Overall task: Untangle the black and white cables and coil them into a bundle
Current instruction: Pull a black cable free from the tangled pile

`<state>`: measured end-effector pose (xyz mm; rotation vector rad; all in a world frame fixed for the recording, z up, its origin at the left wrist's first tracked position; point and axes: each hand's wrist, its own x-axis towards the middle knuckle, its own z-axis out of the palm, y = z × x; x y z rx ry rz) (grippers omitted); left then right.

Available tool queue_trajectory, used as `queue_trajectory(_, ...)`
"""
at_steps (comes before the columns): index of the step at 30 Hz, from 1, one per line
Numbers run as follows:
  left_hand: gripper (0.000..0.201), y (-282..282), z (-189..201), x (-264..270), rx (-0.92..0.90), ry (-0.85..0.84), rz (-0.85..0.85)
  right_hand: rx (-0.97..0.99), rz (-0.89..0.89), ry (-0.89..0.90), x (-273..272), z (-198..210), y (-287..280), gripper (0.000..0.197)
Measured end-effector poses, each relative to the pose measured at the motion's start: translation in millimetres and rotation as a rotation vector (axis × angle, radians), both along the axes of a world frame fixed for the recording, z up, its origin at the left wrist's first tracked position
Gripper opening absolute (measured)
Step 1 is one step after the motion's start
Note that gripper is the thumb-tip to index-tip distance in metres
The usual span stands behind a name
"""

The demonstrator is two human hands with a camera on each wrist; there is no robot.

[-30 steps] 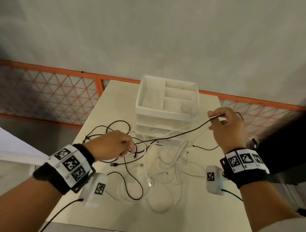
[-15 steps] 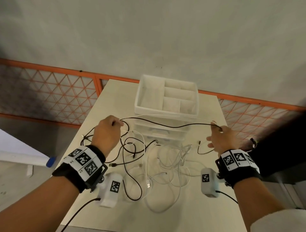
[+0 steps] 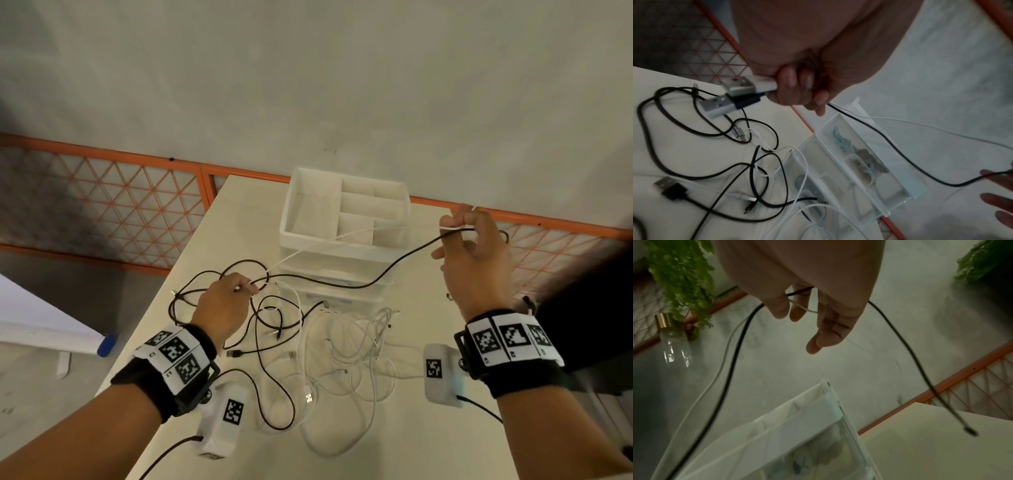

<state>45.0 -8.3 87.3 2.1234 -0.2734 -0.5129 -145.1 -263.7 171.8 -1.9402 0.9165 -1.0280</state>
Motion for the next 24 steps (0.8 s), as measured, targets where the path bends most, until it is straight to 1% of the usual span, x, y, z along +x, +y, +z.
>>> queue_trajectory(3,0.024,2.4,-0.8,1.9,0.007,0.022,-0.001,-0.038,0.083,-0.065,1.7,-2.4,-7.6,0.021)
queue_trajectory(5,0.023,3.0,0.8,1.5,-0.014,0.069,-0.007,0.013,0.088,0.001,1.8,-13.6,-17.6,0.015)
queue_trajectory(6,0.023,2.8,3.0,0.2,-0.046,0.105,-0.011,0.095,0.087,0.086,1.2,-21.7,-21.6,0.023)
queue_trajectory(8,0.022,3.1,8.7,-4.8,-0.122,0.180,-0.028,0.318,0.047,0.347,-5.5,-48.2,-27.4,0.062)
queue_trajectory(9,0.022,3.4,11.8,-7.7,-0.153,0.205,-0.048,0.400,0.002,0.488,-9.6,-60.6,-26.2,0.073)
queue_trajectory(10,0.021,3.5,15.1,-10.6,-0.177,0.223,-0.072,0.430,-0.037,0.594,-13.1,-70.0,-20.8,0.074)
queue_trajectory(11,0.021,3.4,18.3,-13.4,-0.199,0.236,-0.090,0.415,-0.053,0.640,-15.1,-78.6,-13.6,0.066)
queue_trajectory(12,0.021,3.1,21.1,-16.1,-0.223,0.253,-0.098,0.378,-0.030,0.629,-16.2,-86.1,-3.3,0.050)
queue_trajectory(14,0.021,1.2,27.5,-20.7,-0.288,0.298,-0.108,0.292,0.112,0.606,-14.0,-98.7,19.9,0.019)
queue_trajectory(15,0.020,-1.1,31.5,-22.9,-0.332,0.317,-0.120,0.245,0.195,0.626,-11.0,-104.9,30.1,0.013)
queue_trajectory(16,0.019,-3.6,36.3,-25.2,-0.378,0.327,-0.136,0.215,0.266,0.675,-9.0,-110.0,40.3,0.015)
queue_trajectory(17,0.017,-6.6,41.3,-27.1,-0.422,0.329,-0.153,0.203,0.315,0.733,-7.0,-115.2,48.6,0.022)
queue_trajectory(18,0.016,-9.5,46.1,-28.8,-0.463,0.324,-0.170,0.198,0.340,0.811,-5.0,-120.2,55.5,0.030)
queue_trajectory(19,0.014,-12.2,50.8,-29.9,-0.504,0.319,-0.183,0.173,0.355,0.894,-2.7,-124.3,61.4,0.030)
queue_trajectory(21,0.013,-16.1,59.0,-30.4,-0.570,0.305,-0.178,0.073,0.369,1.028,2.0,-122.8,73.5,0.013)
queue_trajectory(22,0.015,-17.0,62.3,-30.0,-0.592,0.291,-0.168,0.028,0.368,1.027,4.4,-116.8,76.9,0.019)
queue_trajectory(23,0.015,-17.3,64.7,-29.5,-0.603,0.267,-0.162,-0.017,0.370,0.991,7.5,-107.2,79.0,0.026)
queue_trajectory(24,0.015,-17.6,66.3,-29.1,-0.603,0.234,-0.163,-0.058,0.377,0.922,10.9,-93.6,80.3,0.030)
